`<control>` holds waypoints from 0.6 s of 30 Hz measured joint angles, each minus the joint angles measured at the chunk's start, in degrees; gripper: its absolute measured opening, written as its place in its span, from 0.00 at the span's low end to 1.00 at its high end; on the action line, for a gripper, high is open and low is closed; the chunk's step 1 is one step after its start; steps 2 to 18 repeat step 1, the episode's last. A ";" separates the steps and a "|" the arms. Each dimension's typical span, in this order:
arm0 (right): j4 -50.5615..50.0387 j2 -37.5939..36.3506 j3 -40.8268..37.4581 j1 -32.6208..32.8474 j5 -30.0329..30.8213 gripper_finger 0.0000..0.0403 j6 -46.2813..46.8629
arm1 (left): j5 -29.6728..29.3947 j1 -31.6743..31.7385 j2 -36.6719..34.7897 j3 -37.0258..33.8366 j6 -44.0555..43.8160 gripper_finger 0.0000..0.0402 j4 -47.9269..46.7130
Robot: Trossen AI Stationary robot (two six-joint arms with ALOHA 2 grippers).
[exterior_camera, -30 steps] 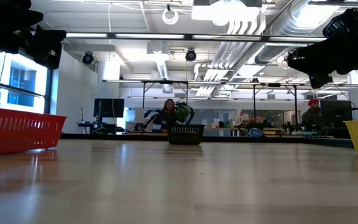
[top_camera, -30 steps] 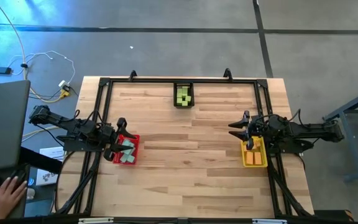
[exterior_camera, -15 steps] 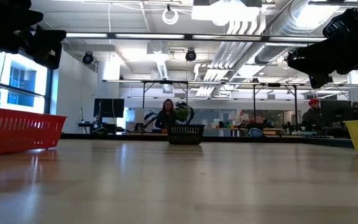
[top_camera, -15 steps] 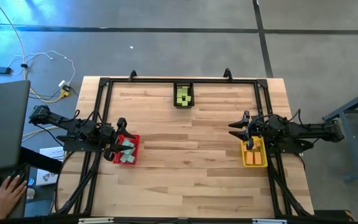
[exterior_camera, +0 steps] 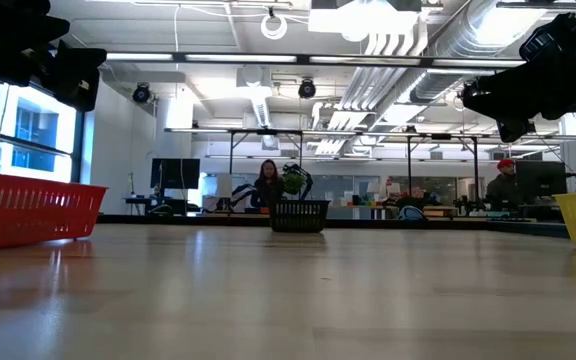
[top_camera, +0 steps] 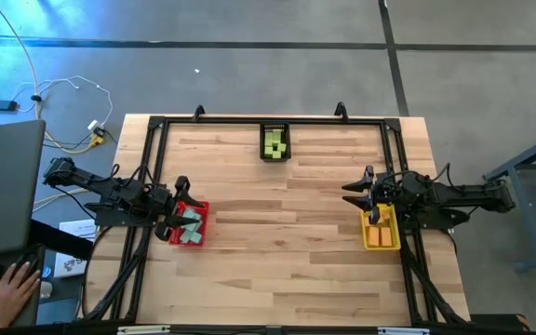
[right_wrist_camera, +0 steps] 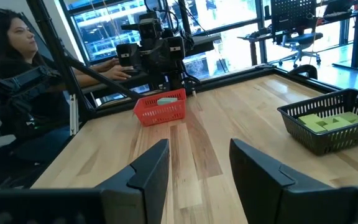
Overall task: Sort & place blocks by color
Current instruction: Return to Home Position
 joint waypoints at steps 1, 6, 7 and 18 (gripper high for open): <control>0.01 0.00 0.00 0.02 -0.01 0.38 0.00 | 0.01 0.00 -0.01 0.00 0.00 0.50 0.00; 0.01 0.00 0.00 0.02 -0.01 0.38 0.00 | 0.01 0.00 -0.01 0.00 0.00 0.50 0.00; 0.01 0.00 0.00 0.02 -0.01 0.38 0.00 | 0.01 0.00 -0.01 0.00 0.00 0.50 0.00; 0.01 0.00 0.00 0.02 -0.01 0.38 0.00 | 0.01 0.00 -0.01 0.00 0.00 0.50 0.00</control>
